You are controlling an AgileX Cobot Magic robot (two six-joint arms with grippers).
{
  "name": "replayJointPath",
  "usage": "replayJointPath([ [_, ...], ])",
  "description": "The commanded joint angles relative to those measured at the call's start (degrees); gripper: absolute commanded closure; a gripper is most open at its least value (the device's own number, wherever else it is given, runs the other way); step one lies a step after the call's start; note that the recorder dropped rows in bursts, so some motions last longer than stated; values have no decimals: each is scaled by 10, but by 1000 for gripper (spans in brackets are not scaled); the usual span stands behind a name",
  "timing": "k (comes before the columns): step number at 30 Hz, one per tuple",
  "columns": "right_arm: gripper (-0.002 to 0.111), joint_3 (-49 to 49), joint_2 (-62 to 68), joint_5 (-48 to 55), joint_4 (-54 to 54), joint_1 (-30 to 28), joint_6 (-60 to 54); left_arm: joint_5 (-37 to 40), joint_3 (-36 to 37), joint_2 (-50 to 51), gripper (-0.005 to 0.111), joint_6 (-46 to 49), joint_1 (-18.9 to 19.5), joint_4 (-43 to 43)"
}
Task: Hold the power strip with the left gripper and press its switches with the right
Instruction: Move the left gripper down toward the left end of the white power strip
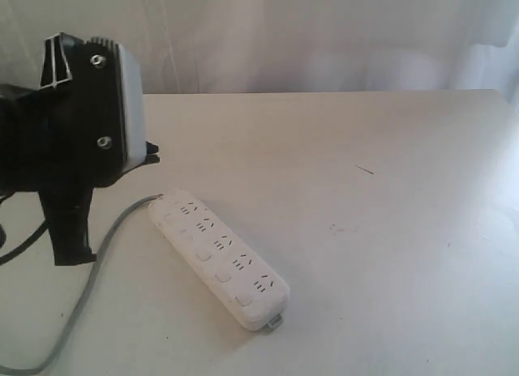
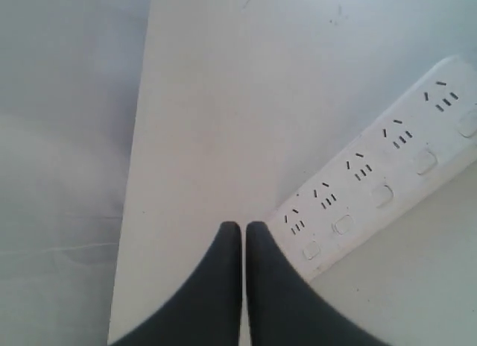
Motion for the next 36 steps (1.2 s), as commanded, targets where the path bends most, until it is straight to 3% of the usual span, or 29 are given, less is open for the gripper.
replayJointPath([
  [1, 108, 1, -4, -9, -2, -5, -2, 113, -87, 58, 107, 45, -3, 0],
  [6, 108, 1, -4, -9, -2, -5, -2, 182, -156, 121, 107, 103, -3, 0],
  [10, 108, 1, -4, -9, -2, -5, -2, 274, -206, 175, 107, 170, 27, -23],
  [16, 108, 1, -4, -9, -2, -5, -2, 301, -247, 237, 107, 282, 112, -218],
  [20, 108, 1, -4, -9, -2, -5, -2, 346, -263, 277, 107, 331, 141, -314],
  [33, 108, 1, -4, -9, -2, -5, -2, 299, -263, 321, 107, 402, 144, -253],
  [36, 108, 1, -4, -9, -2, -5, -2, 299, -263, 321, 99, 400, 144, -254],
])
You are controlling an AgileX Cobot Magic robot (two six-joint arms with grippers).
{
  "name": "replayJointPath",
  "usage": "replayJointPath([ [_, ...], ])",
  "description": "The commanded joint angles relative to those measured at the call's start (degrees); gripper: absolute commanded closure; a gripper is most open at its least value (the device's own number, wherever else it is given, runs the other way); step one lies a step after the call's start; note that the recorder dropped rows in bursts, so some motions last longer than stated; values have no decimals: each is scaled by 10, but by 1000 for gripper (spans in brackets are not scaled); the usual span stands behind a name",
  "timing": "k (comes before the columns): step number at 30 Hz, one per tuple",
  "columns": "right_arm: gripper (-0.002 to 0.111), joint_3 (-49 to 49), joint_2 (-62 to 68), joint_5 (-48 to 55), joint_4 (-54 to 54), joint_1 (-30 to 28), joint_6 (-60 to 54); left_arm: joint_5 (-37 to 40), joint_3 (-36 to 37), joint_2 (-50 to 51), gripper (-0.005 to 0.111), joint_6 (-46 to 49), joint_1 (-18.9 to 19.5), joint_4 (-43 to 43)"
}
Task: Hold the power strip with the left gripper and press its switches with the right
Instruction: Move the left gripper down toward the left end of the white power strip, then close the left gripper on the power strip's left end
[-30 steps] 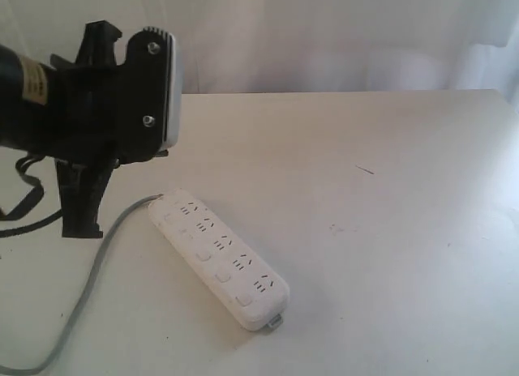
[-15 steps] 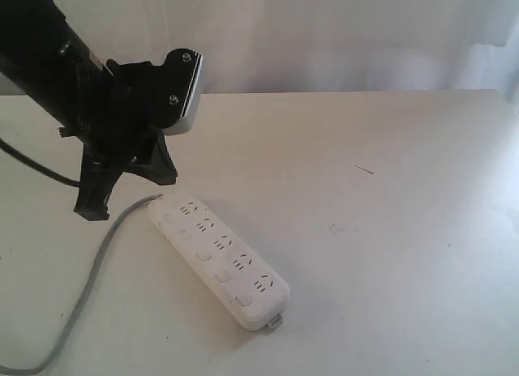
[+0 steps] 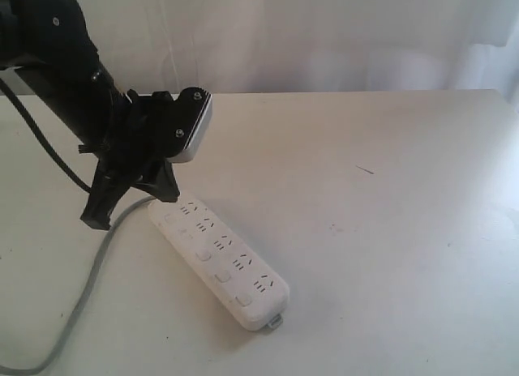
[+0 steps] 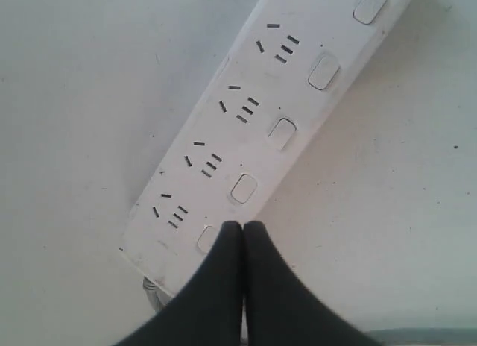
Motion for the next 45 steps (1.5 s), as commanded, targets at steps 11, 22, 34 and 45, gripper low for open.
replayJointPath([
  [11, 108, 1, -4, -9, -2, -5, -2, -17, -2, 2, 6, -1, 1, -111],
  [22, 108, 1, -4, -9, -2, -5, -2, -16, -2, 2, 6, -110, 1, -112],
  [34, 108, 1, -4, -9, -2, -5, -2, -34, -2, 3, 6, -138, 1, -90],
  [45, 108, 1, -4, -9, -2, -5, -2, -18, -2, 3, 6, -145, 1, -90],
])
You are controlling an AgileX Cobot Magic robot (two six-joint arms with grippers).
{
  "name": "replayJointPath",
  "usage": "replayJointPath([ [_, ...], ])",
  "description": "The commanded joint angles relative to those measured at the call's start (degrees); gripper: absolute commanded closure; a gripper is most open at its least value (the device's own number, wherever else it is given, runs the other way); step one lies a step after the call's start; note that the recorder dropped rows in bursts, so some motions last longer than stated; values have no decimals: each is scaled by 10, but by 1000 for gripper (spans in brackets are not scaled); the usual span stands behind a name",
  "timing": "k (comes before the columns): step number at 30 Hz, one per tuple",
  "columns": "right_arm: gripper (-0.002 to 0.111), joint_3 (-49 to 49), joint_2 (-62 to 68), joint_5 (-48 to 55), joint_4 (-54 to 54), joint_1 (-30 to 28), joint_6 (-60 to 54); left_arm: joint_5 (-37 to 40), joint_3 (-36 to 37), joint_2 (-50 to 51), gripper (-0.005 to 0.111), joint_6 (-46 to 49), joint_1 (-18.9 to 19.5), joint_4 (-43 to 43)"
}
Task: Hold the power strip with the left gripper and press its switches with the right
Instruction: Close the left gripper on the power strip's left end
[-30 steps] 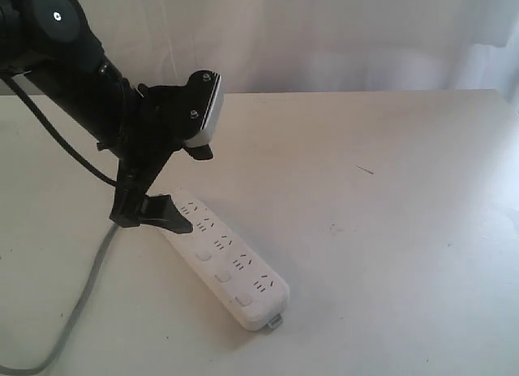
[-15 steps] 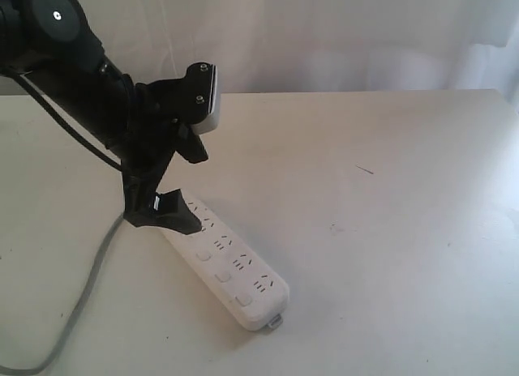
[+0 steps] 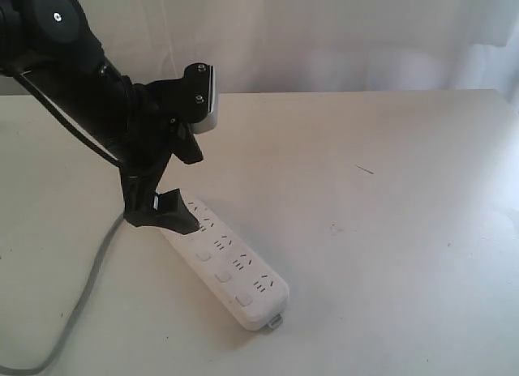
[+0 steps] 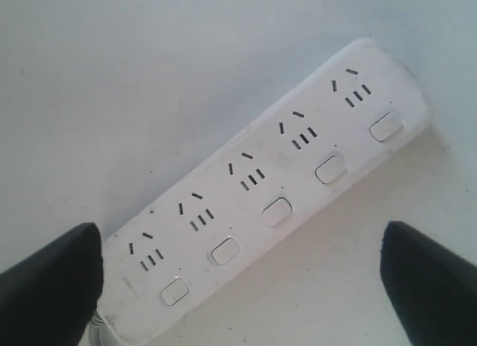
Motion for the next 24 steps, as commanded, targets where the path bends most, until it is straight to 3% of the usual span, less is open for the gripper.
replayJointPath([
  [1, 108, 1, -4, -9, -3, -5, -2, -2, -2, -1, 6, -8, 1, 0],
  [21, 108, 1, -4, -9, -2, -5, -2, -46, -2, 2, 6, -22, 1, 11],
  [24, 108, 1, -4, -9, -2, -5, -2, -33, -2, 5, 6, 25, 1, 11],
])
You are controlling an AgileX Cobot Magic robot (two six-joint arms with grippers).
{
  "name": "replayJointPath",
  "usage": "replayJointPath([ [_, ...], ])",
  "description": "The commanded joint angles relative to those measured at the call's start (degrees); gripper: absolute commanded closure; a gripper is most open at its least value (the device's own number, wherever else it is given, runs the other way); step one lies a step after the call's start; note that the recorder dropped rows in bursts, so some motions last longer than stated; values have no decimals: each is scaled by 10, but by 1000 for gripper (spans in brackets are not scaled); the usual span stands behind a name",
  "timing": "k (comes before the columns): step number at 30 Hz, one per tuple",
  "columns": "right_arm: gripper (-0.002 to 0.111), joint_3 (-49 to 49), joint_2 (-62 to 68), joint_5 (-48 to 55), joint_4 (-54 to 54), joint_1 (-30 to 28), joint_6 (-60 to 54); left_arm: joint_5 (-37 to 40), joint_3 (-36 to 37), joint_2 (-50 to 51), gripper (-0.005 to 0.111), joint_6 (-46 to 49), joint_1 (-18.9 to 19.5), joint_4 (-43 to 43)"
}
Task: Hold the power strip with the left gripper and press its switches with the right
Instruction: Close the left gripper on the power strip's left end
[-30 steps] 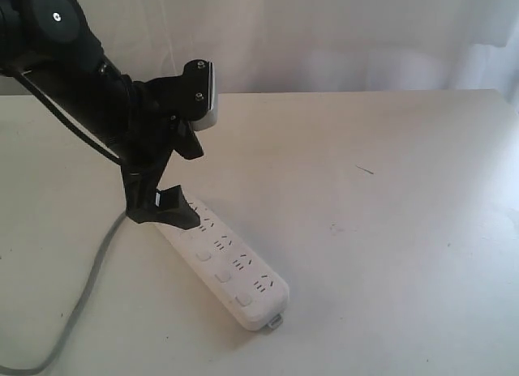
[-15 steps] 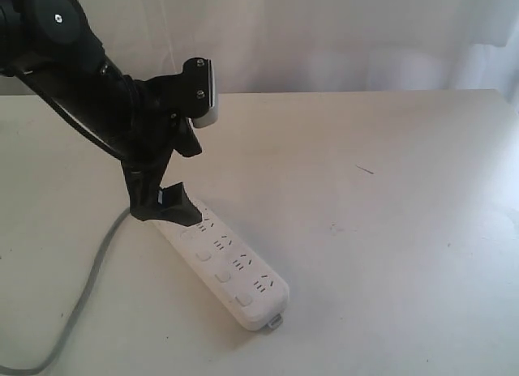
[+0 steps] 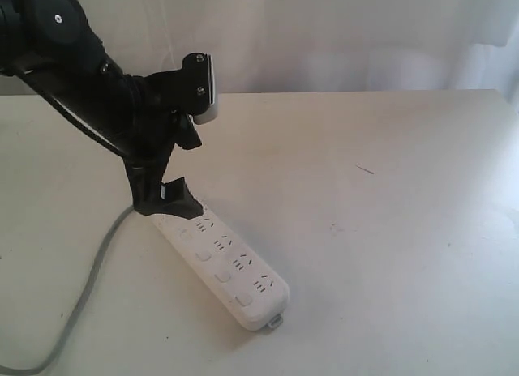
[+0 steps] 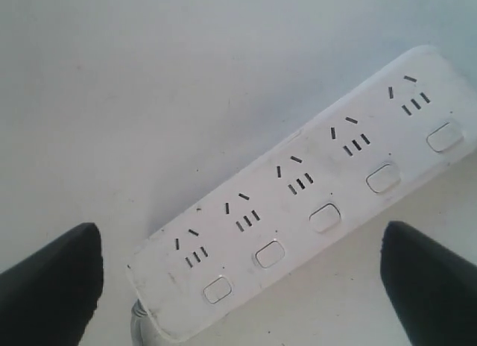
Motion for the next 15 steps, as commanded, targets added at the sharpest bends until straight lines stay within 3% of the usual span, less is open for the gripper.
replayJointPath([
  [1, 108, 1, -4, -9, -2, -5, -2, 27, -2, 4, 6, 69, 1, -2],
  [5, 108, 1, -4, -9, -2, -5, -2, 41, -2, 22, 6, 120, -6, 71],
  [10, 108, 1, -4, -9, -2, -5, -2, 31, -2, 95, 6, 115, -38, 273],
  [15, 108, 1, -4, -9, -2, -5, -2, -67, -3, 133, 6, 158, -39, 290],
])
